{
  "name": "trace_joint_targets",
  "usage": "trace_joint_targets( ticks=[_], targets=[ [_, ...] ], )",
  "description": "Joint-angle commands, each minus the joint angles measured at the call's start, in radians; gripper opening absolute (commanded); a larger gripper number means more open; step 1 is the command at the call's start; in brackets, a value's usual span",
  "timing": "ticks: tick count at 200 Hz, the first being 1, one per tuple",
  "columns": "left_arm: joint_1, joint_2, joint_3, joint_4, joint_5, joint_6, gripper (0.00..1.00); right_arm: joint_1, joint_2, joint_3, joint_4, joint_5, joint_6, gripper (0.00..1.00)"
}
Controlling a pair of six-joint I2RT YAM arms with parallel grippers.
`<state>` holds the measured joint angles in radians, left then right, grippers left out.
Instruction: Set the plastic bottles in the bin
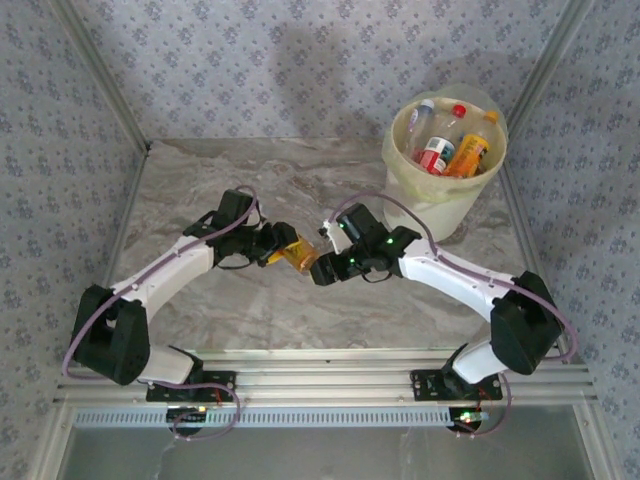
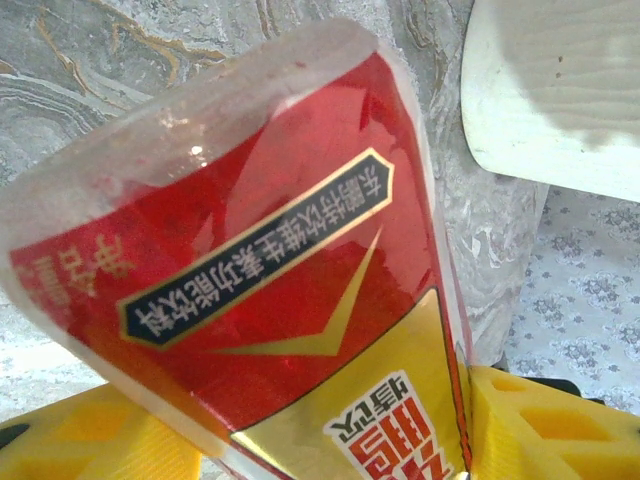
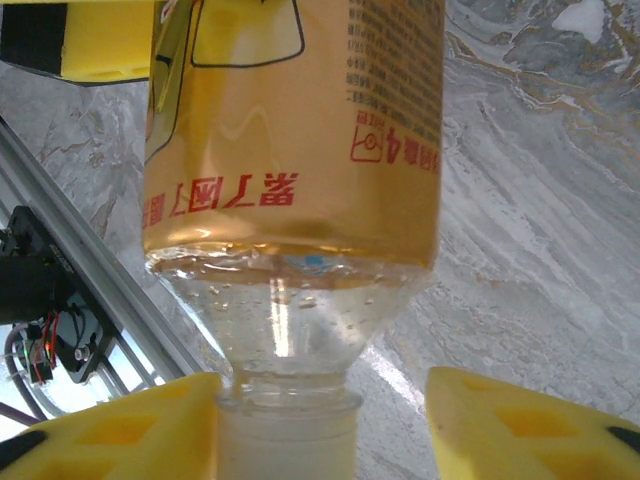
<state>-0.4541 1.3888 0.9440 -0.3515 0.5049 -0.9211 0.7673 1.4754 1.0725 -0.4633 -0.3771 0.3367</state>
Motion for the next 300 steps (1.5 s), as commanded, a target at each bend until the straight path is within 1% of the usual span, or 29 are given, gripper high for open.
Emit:
trace_joint_targets(
  ticks=[1,49,62,81,101,110,116,119,148,174,184,198,218,252,300],
  targets=[
    [-0.008,-0.041,0.005,0.028,0.026,-0.015,0.61,0.005,0.004,0.037,-0.003,-0.017,-0.010,0.51],
    [-0.023,-0.054,0.004,0.032,0.030,-0.021,0.61,0.009,0.001,0.055,-0.016,-0.013,-0.012,0.34],
    [-0.024,-0.061,0.005,0.036,0.030,-0.022,0.64,0.010,-0.005,0.055,-0.024,-0.008,-0.014,0.32],
    [-0.024,-0.075,0.007,0.037,0.030,-0.024,0.72,0.007,-0.027,0.053,-0.035,-0.002,-0.016,0.28],
    [-0.024,-0.092,0.015,0.044,0.036,-0.028,0.84,0.005,-0.068,0.050,-0.058,0.010,-0.018,0.27],
    [-0.024,-0.102,0.019,0.052,0.045,-0.029,0.91,0.003,-0.094,0.050,-0.071,0.016,-0.020,0.27],
    [-0.024,-0.111,0.023,0.058,0.048,-0.028,0.98,0.000,-0.110,0.051,-0.082,0.019,-0.023,0.27],
    [-0.024,-0.117,0.025,0.061,0.049,-0.027,0.99,-0.001,-0.118,0.053,-0.089,0.021,-0.022,0.27],
    [-0.024,-0.194,0.045,0.107,0.057,0.003,1.00,-0.016,-0.202,0.079,-0.203,0.068,-0.038,0.28],
    [-0.024,-0.298,0.046,0.153,0.058,0.092,1.00,-0.052,-0.284,0.112,-0.317,0.129,-0.079,0.28],
    [-0.024,-0.344,0.040,0.162,0.057,0.131,1.00,-0.074,-0.312,0.164,-0.361,0.154,-0.098,0.28],
    [-0.024,-0.400,0.033,0.156,0.060,0.188,1.00,-0.104,-0.350,0.206,-0.423,0.189,-0.127,0.27],
    [-0.024,-0.455,0.043,0.107,0.066,0.262,1.00,-0.154,-0.386,0.289,-0.511,0.238,-0.184,0.28],
    [-0.024,-0.494,0.062,0.037,0.098,0.331,1.00,-0.255,-0.386,0.456,-0.647,0.336,-0.279,0.28],
    [-0.029,-0.512,0.039,0.037,0.129,0.331,1.00,-0.414,-0.306,0.659,-0.737,0.413,-0.373,0.28]
  ],
)
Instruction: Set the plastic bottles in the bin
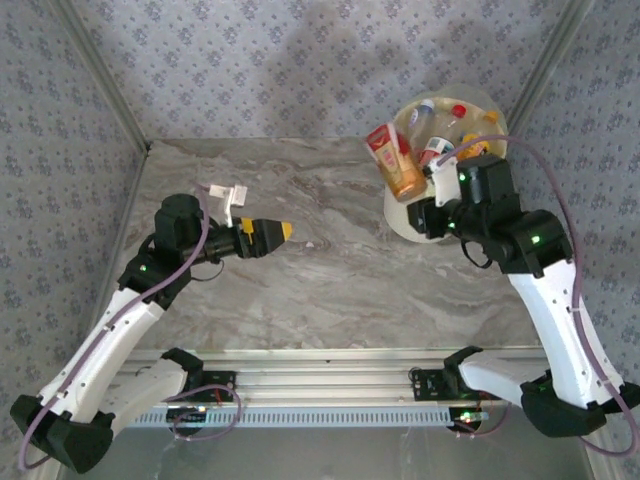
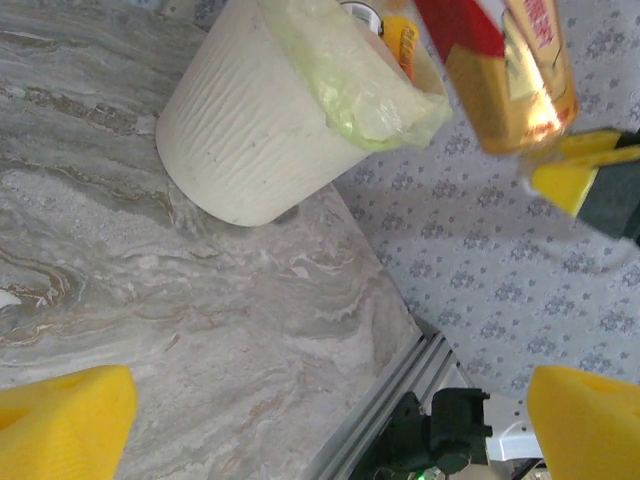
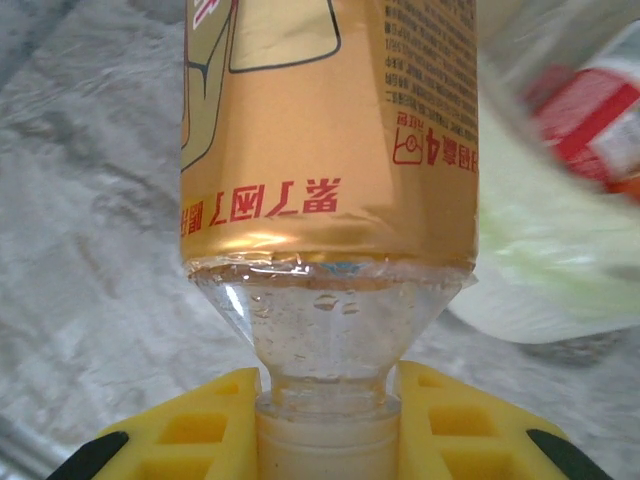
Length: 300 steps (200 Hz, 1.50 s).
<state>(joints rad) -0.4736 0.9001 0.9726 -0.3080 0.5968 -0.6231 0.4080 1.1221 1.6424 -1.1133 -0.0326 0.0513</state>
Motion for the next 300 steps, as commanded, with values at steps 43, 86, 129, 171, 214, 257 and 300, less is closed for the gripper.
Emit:
trace_joint_targets(
  ticks=[43,86,129,171,214,257,300],
  targets=[
    [-0.015,-0.051,-0.018,-0.002,0.034,0.023,1.00,-0.130,0.187,0.220,-0.116,0.138,-0.143,0.28],
    [-0.016,-0.067,-0.024,-0.023,0.028,0.028,0.99,-0.194,0.318,0.311,-0.097,0.116,-0.174,0.27],
    [-0.018,-0.066,-0.034,-0.016,0.028,0.014,1.00,-0.233,0.408,0.316,-0.080,0.104,-0.199,0.27],
    [-0.022,-0.054,-0.035,-0.008,0.029,0.010,1.00,-0.253,0.437,0.300,-0.036,0.120,-0.216,0.30],
    [-0.031,-0.056,-0.057,0.010,0.027,-0.001,1.00,-0.252,0.405,0.237,-0.017,0.139,-0.242,0.44],
    [-0.039,-0.048,-0.061,0.019,0.026,-0.003,1.00,-0.276,0.356,0.201,-0.008,0.199,-0.225,0.55],
    [-0.048,-0.052,-0.063,0.012,0.020,-0.002,1.00,-0.306,0.344,0.230,-0.027,0.235,-0.174,0.60]
  ],
)
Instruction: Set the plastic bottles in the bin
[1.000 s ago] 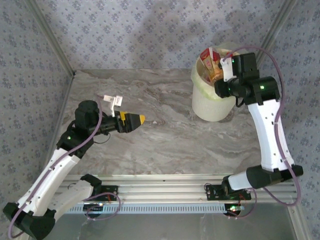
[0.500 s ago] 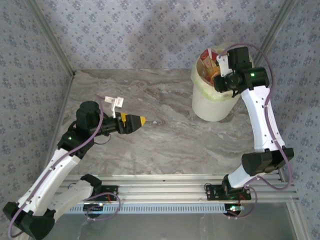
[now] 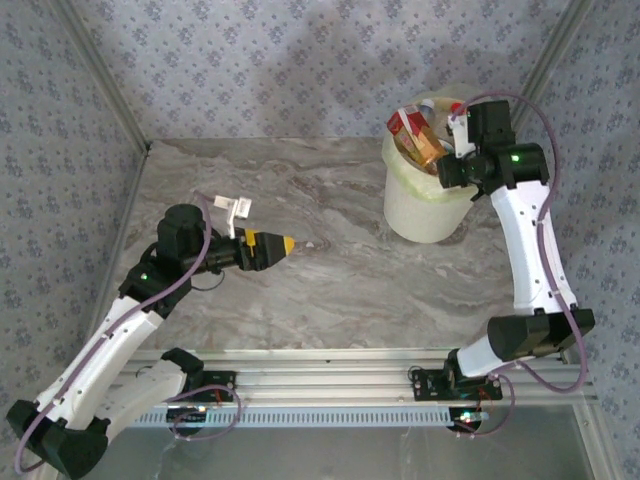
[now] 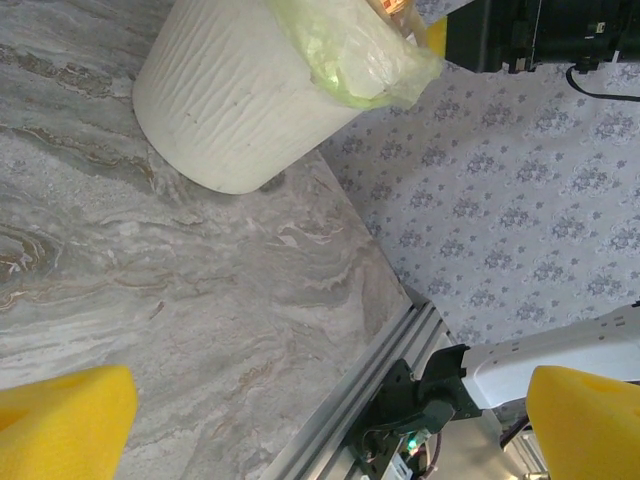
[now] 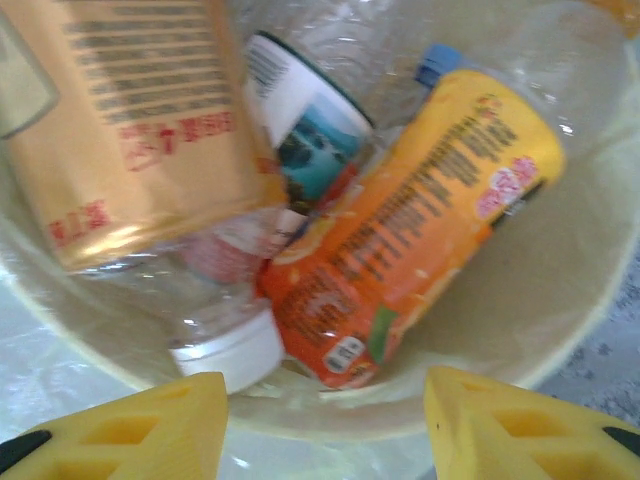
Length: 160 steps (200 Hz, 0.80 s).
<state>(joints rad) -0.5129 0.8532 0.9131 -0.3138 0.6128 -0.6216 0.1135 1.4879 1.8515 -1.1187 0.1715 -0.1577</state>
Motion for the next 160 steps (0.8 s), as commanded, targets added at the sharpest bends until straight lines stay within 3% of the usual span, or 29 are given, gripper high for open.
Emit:
trace_joint_targets(
  ticks=[1,21,54,80,160],
  targets=[
    [-0.010,-0.003,-0.003,0.018,0.003,-0.003,1.00,-0.011,-0.022,0.022,-0.020,0.029,0.034,0.60],
    [-0.011,-0.002,-0.006,0.023,-0.002,-0.004,1.00,-0.005,-0.029,0.046,-0.004,-0.060,0.053,0.74],
    [-0.017,0.010,-0.004,0.041,-0.008,-0.003,1.00,0.034,-0.021,0.058,0.074,-0.189,0.148,0.88],
    [-0.024,0.021,0.000,0.042,-0.016,-0.001,1.00,0.063,0.014,0.075,0.144,-0.179,0.203,0.94],
    [-0.029,0.015,-0.003,0.027,-0.029,0.016,1.00,0.125,0.214,0.220,0.271,-0.049,0.314,0.97]
  ],
)
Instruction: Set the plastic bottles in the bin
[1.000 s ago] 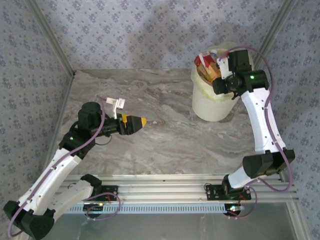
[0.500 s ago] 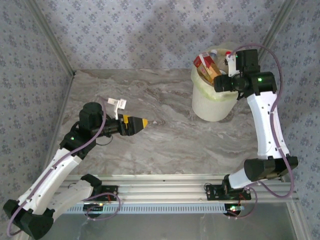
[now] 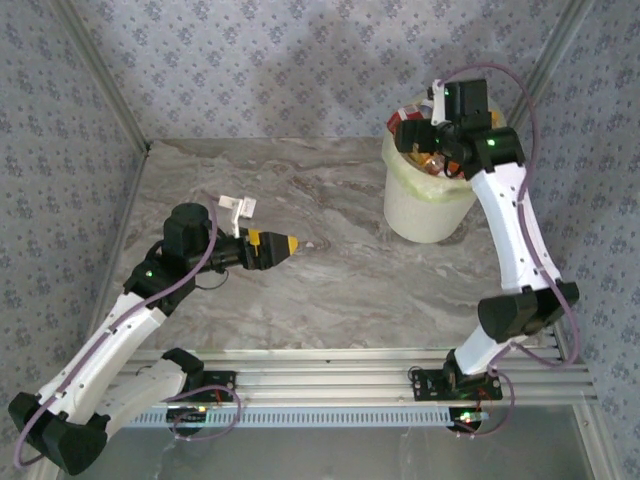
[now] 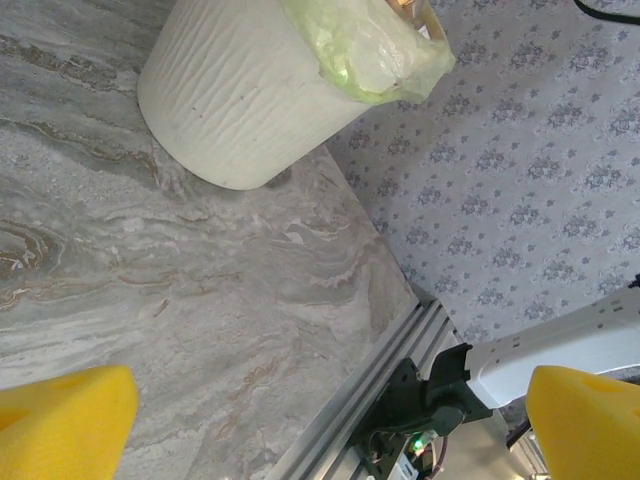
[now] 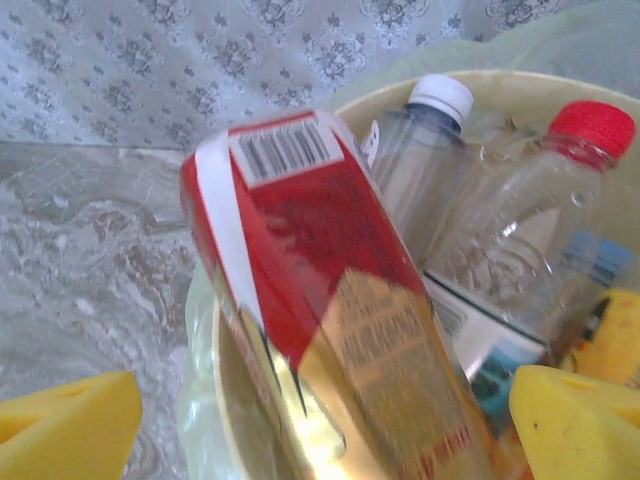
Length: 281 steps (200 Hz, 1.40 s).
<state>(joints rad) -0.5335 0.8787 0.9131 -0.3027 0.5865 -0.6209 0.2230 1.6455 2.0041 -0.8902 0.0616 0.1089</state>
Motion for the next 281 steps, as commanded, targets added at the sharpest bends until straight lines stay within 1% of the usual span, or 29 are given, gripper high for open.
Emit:
trace_joint_targets(
  ticks=[1,28,61,78,119,142,175,185,228,281],
  targets=[
    [-0.009,-0.010,-0.003,0.017,-0.002,0.016,1.00,0.016,0.059,0.070,0.043,0.062,0.047,0.97],
    [-0.008,-0.012,-0.008,0.014,-0.006,0.024,1.00,0.035,0.114,0.110,0.065,0.105,0.046,0.98],
    [-0.008,-0.002,-0.009,0.011,-0.004,0.032,1.00,0.053,0.186,0.177,0.050,0.141,0.025,0.97],
    [-0.008,0.003,-0.008,0.005,-0.005,0.040,1.00,0.063,0.215,0.202,0.035,0.156,0.000,0.97],
    [-0.008,0.011,-0.010,0.004,-0.005,0.050,1.00,0.084,0.235,0.196,0.010,0.202,-0.120,0.93],
    [-0.009,0.017,-0.011,0.005,-0.002,0.052,1.00,0.084,0.218,0.165,0.013,0.204,-0.174,0.89],
    [-0.009,0.026,-0.007,0.013,0.002,0.052,1.00,0.071,0.168,0.112,0.026,0.195,-0.220,0.75],
    [-0.009,0.028,-0.006,0.014,0.004,0.052,1.00,0.065,0.153,0.101,0.030,0.191,-0.238,0.73],
    [-0.009,0.027,-0.006,0.019,0.007,0.045,1.00,0.052,0.084,0.070,0.027,0.174,-0.323,0.72],
    [-0.010,0.028,-0.002,0.022,0.012,0.046,1.00,0.045,0.023,0.020,-0.031,0.161,-0.390,0.72]
  ],
)
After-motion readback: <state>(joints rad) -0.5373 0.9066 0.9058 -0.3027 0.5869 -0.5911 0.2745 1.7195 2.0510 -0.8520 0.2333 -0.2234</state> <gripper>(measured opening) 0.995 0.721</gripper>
